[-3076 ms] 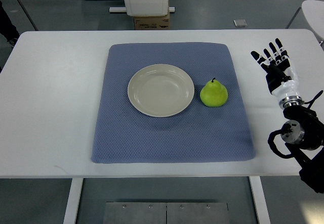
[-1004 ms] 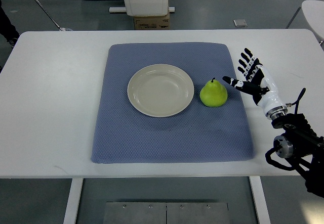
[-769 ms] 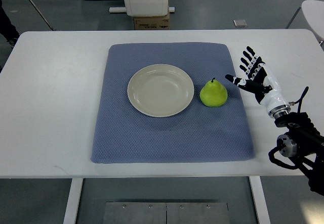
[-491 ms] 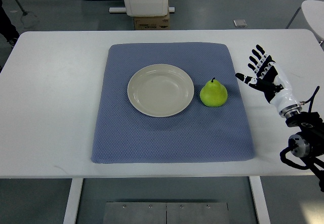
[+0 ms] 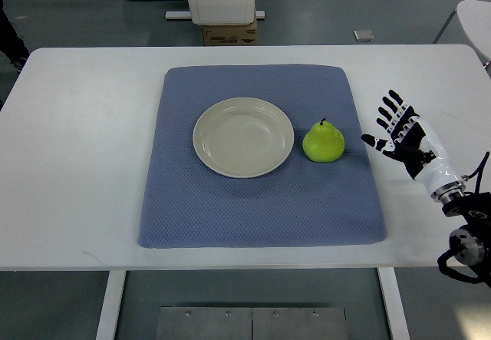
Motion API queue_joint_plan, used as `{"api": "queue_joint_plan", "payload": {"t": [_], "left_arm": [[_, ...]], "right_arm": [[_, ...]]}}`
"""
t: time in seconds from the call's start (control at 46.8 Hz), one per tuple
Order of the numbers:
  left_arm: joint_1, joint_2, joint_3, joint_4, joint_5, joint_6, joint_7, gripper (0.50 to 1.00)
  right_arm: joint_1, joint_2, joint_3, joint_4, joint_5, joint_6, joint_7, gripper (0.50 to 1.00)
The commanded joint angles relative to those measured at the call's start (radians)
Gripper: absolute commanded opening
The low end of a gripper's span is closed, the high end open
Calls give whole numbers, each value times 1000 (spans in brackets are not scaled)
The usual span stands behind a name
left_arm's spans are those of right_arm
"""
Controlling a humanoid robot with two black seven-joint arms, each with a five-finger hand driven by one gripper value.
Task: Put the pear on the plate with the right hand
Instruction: 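Move the right hand toward the green pear, fingers open, then close the right hand's fingers around the green pear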
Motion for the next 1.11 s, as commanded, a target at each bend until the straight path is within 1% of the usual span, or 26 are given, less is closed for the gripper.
{"api": "queue_joint_plan", "payload": {"t": [0.0,0.299,0.449,0.598,0.705,0.854,1.089], "left_arm": [[0,0,0,0,0,0,0,1000],[0,0,0,0,0,0,0,1000],[0,0,0,0,0,0,0,1000],[0,0,0,0,0,0,0,1000],[1,0,0,0,0,0,0,1000],[0,0,0,0,0,0,0,1000],[1,0,0,0,0,0,0,1000]], "right_arm": [[-12,-1,0,7,-29,0,0,1000],[-3,19,-8,4,-77,-17,0,1000],[14,34,-9,2,-103,-38,0,1000],[20,68,-9,2,-146,-86,0,1000],[24,87,-20,1,-189,-104,0,998],[53,102,-52,-3,-201,-159,0,998],[89,122,-115,-19,-201,-204,0,995]]}}
